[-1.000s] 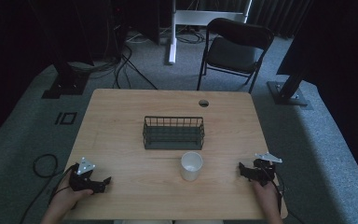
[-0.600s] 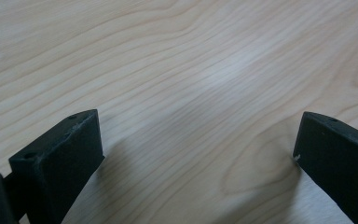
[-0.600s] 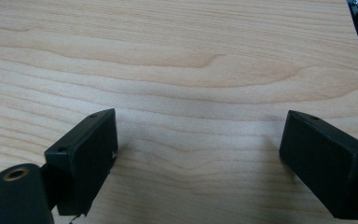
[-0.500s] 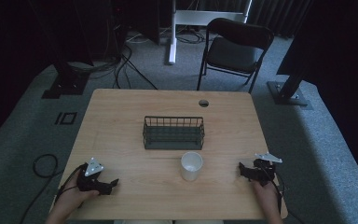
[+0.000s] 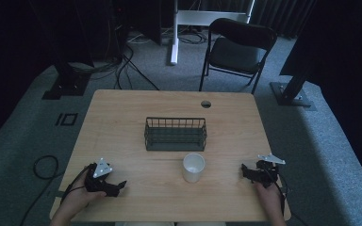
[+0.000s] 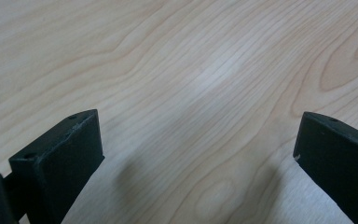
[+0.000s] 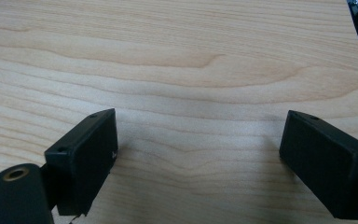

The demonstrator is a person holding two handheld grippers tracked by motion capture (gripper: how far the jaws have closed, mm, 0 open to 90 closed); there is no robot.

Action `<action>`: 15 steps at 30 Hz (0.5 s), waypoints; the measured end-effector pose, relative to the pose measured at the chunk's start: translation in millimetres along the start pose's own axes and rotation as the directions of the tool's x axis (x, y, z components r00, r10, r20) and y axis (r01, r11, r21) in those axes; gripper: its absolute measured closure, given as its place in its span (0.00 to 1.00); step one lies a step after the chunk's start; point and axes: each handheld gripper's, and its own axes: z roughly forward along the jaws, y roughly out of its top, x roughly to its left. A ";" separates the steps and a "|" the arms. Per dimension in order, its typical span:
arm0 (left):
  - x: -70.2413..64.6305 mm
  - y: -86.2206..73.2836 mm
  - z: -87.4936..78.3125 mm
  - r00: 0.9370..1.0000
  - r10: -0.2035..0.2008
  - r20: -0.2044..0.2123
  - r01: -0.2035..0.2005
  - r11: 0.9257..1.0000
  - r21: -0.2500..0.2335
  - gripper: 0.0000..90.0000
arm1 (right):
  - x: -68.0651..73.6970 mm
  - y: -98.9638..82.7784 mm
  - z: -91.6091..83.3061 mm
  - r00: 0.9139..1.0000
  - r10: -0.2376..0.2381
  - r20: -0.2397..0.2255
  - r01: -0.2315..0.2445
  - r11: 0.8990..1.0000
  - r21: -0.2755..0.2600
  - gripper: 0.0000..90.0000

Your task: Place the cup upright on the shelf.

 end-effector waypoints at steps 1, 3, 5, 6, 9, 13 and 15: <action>-1.5 1.6 0.4 1.000 0.004 0.005 -0.004 1.000 -0.004 0.02 | 0.0 0.0 0.0 1.000 0.000 0.000 0.000 1.000 0.000 0.12; -4.8 5.2 1.2 1.000 0.015 0.010 -0.015 1.000 -0.011 0.02 | 0.0 0.0 0.0 1.000 0.000 0.000 0.000 1.000 0.000 0.12; -8.8 9.4 1.9 0.999 0.024 0.024 -0.023 0.999 -0.024 0.02 | -0.1 0.0 0.0 1.000 -0.001 0.000 0.001 1.000 -0.001 0.12; -10.8 11.6 2.2 0.999 0.033 0.027 -0.033 0.999 -0.025 0.02 | 0.0 0.0 0.0 1.000 0.000 0.000 0.000 1.000 0.000 0.12; -16.0 18.2 2.9 0.998 0.054 0.041 -0.052 0.998 -0.031 0.02 | 0.0 0.0 0.0 1.000 0.000 0.000 0.000 1.000 0.000 0.12; -20.5 24.2 4.3 0.996 0.074 0.050 -0.072 0.997 -0.035 0.02 | 0.0 0.0 0.0 1.000 0.000 0.000 0.000 1.000 0.000 0.12; -23.7 27.9 5.6 0.995 0.085 0.057 -0.083 0.996 -0.039 0.02 | 0.0 0.0 0.0 1.000 0.000 0.000 0.000 1.000 0.000 0.12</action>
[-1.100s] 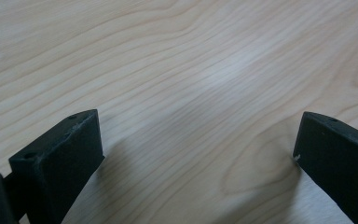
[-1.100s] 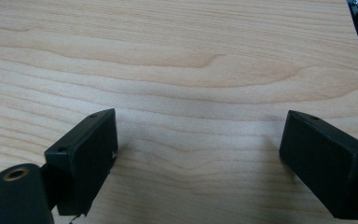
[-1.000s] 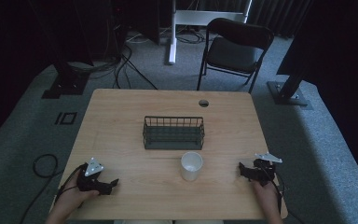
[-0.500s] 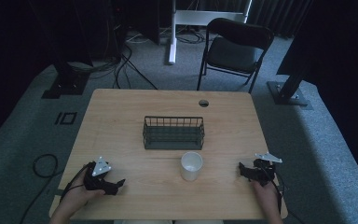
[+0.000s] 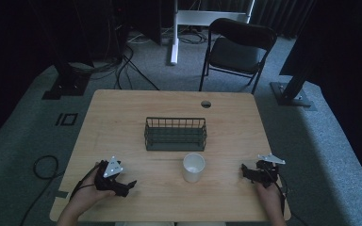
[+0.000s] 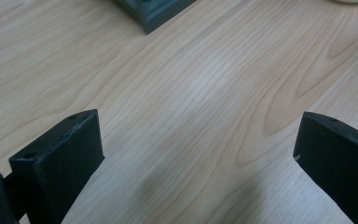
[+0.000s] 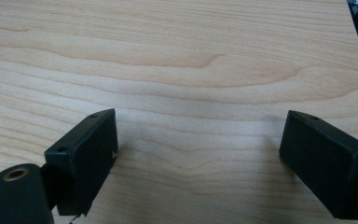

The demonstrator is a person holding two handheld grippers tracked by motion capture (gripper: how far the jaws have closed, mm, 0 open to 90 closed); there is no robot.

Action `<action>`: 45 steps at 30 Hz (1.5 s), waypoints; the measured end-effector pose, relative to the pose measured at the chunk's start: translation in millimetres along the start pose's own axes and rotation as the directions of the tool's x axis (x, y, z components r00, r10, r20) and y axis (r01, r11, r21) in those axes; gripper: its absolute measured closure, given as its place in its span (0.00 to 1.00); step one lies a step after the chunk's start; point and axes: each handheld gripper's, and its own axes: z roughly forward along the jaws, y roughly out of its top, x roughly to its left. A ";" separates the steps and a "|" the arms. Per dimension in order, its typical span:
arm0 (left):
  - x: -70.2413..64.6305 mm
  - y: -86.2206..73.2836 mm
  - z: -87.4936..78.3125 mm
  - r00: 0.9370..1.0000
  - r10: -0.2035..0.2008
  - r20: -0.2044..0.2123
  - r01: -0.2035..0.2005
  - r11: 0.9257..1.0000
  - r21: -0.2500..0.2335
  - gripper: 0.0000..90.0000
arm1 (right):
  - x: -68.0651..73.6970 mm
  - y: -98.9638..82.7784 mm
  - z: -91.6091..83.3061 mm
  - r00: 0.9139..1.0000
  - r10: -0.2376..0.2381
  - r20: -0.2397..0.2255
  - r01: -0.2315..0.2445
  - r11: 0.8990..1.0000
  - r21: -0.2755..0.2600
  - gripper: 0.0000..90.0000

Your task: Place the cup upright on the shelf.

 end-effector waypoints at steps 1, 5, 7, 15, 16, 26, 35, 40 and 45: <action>-3.4 3.5 2.5 1.000 0.010 0.012 -0.010 1.000 -0.001 0.02 | 0.0 0.0 0.0 1.000 -0.001 0.000 0.001 1.000 0.000 0.12; -9.4 10.0 7.8 0.999 0.017 0.039 -0.017 1.000 -0.006 0.02 | 0.0 0.0 0.0 1.000 -0.001 0.000 0.001 1.000 0.000 0.12; -12.0 13.2 10.5 0.999 0.025 0.048 -0.025 1.000 -0.009 0.02 | 0.0 0.0 0.0 1.000 0.000 0.000 0.000 1.000 0.000 0.12; -18.7 22.1 17.0 0.996 0.051 0.070 -0.050 0.999 -0.014 0.02 | 0.0 0.0 0.0 1.000 0.000 0.000 0.000 1.000 0.000 0.12; -22.7 25.6 19.6 0.994 0.068 0.088 -0.067 0.998 -0.018 0.02 | 0.0 0.0 0.0 1.000 0.001 0.000 -0.001 1.000 0.000 0.12; -31.7 39.1 25.8 0.987 0.081 0.137 -0.074 0.996 -0.053 0.02 | 0.0 0.0 0.0 1.000 0.000 0.000 0.000 1.000 0.000 0.12; -41.8 50.4 34.0 0.980 0.120 0.158 -0.112 0.992 -0.061 0.02 | 0.1 0.0 0.0 1.000 0.000 0.000 0.000 1.000 0.000 0.12; -49.5 57.4 39.2 0.974 0.140 0.178 -0.128 0.989 -0.076 0.02 | 0.1 0.0 -0.1 1.000 0.001 0.000 -0.001 1.000 0.000 0.12; -55.7 63.7 43.8 0.969 0.152 0.193 -0.136 0.986 -0.094 0.02 | 0.1 0.0 -0.1 1.000 0.001 0.000 -0.001 1.000 0.000 0.12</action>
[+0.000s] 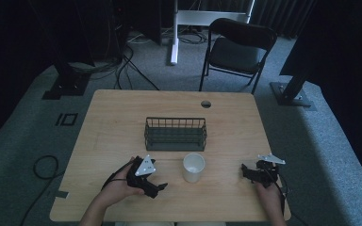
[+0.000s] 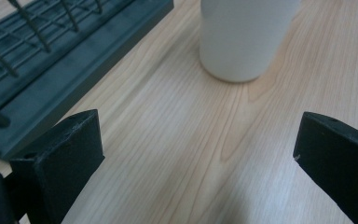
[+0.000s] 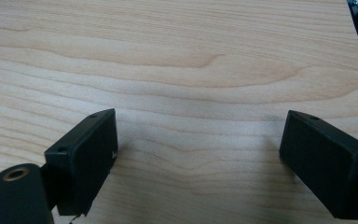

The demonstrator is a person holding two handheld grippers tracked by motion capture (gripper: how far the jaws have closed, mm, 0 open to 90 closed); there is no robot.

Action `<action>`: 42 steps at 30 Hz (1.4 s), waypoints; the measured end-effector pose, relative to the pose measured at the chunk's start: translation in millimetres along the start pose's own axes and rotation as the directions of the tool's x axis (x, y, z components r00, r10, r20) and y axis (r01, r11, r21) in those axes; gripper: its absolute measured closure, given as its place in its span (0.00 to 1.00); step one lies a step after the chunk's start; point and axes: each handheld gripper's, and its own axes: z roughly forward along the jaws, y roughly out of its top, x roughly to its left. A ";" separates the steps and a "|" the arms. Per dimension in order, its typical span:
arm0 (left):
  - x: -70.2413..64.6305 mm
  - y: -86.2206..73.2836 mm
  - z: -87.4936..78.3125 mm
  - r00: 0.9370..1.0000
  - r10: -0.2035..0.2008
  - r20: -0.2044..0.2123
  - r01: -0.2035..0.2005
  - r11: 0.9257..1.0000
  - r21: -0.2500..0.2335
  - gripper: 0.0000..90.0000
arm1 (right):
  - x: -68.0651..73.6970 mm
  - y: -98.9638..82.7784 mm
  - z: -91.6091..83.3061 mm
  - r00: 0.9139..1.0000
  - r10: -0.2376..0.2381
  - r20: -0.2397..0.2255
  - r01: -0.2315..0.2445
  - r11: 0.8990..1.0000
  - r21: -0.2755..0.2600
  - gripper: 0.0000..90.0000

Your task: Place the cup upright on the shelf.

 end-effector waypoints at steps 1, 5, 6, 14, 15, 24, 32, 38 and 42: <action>-0.6 1.6 1.3 1.000 -0.004 0.004 0.004 1.000 -0.009 0.02 | 0.0 0.0 0.0 1.000 0.000 0.000 0.000 1.000 0.000 0.12; -2.4 7.9 5.4 1.000 -0.006 0.005 0.006 1.000 -0.028 0.02 | 0.1 0.0 0.0 1.000 0.001 0.000 -0.001 1.000 0.000 0.12; -2.9 9.3 6.5 1.000 -0.011 0.008 0.011 0.999 -0.037 0.02 | 0.2 0.0 0.0 1.000 0.001 0.000 -0.001 1.000 0.000 0.12; -6.8 22.1 14.8 1.000 -0.004 0.019 0.005 0.998 -0.070 0.02 | 0.3 -0.2 -0.1 1.000 -0.001 -0.002 0.001 1.000 -0.001 0.12; -7.3 23.6 16.1 1.000 0.001 0.015 0.000 0.997 -0.071 0.02 | 0.2 -0.2 -0.1 1.000 -0.001 -0.002 0.001 1.000 -0.001 0.12; -12.2 36.7 27.2 0.999 0.021 0.040 -0.018 0.997 -0.080 0.02 | 0.3 -0.1 -0.2 1.000 0.000 -0.002 0.000 1.000 0.000 0.12; -16.7 48.7 37.2 0.998 0.025 0.054 -0.020 0.995 -0.102 0.02 | 0.3 -0.1 -0.2 1.000 0.000 -0.002 0.000 1.000 0.000 0.12; -17.8 53.6 43.9 0.998 0.030 0.064 -0.023 0.995 -0.094 0.02 | 0.3 -0.1 -0.2 1.000 0.000 -0.002 0.000 1.000 0.000 0.12; -20.1 57.6 50.0 0.996 0.038 0.082 -0.030 0.995 -0.095 0.02 | 0.4 -0.3 -0.3 1.000 -0.002 -0.004 0.002 1.000 0.000 0.12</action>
